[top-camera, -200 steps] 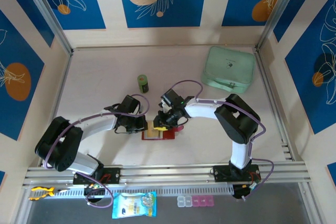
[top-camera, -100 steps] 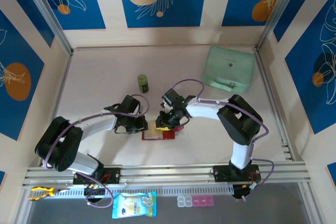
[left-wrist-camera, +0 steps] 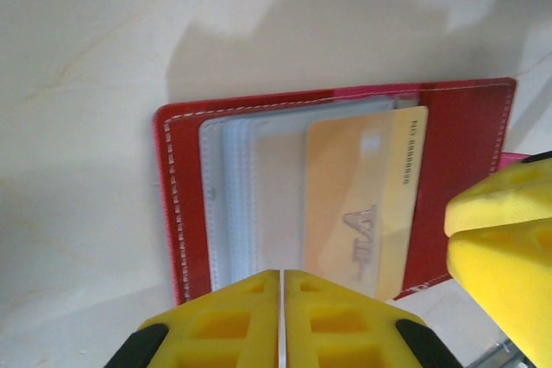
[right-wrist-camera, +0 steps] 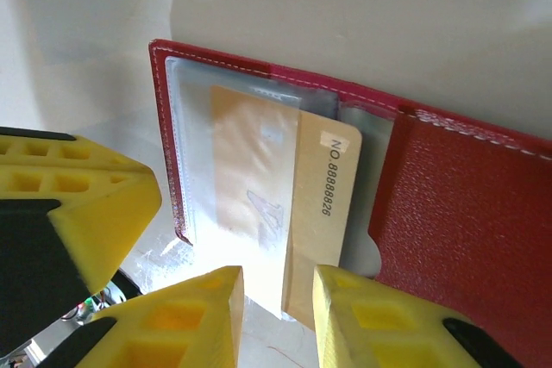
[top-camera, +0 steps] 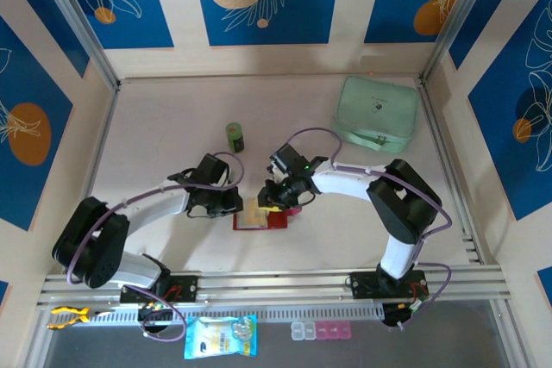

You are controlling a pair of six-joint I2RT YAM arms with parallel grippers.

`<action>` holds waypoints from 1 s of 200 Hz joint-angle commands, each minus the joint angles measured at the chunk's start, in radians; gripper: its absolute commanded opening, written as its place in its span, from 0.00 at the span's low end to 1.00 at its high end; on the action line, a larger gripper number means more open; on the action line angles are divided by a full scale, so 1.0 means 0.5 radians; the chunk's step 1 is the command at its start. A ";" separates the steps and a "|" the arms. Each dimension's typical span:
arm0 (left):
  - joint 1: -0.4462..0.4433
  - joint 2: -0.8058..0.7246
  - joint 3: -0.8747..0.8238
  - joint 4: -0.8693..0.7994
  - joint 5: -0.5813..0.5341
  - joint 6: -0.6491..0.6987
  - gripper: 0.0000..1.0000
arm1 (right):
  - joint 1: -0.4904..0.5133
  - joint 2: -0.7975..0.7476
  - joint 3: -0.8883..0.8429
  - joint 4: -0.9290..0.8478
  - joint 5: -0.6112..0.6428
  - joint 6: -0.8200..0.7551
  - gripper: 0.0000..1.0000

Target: Take the credit cards out of the card holder

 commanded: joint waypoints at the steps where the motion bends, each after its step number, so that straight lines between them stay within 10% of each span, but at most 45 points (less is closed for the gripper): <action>1: -0.040 -0.007 0.061 0.017 0.086 -0.029 0.10 | -0.034 -0.047 -0.077 0.072 -0.076 0.036 0.27; 200: -0.124 0.230 0.011 0.030 -0.042 0.021 0.08 | -0.116 0.106 -0.274 0.553 -0.406 0.189 0.18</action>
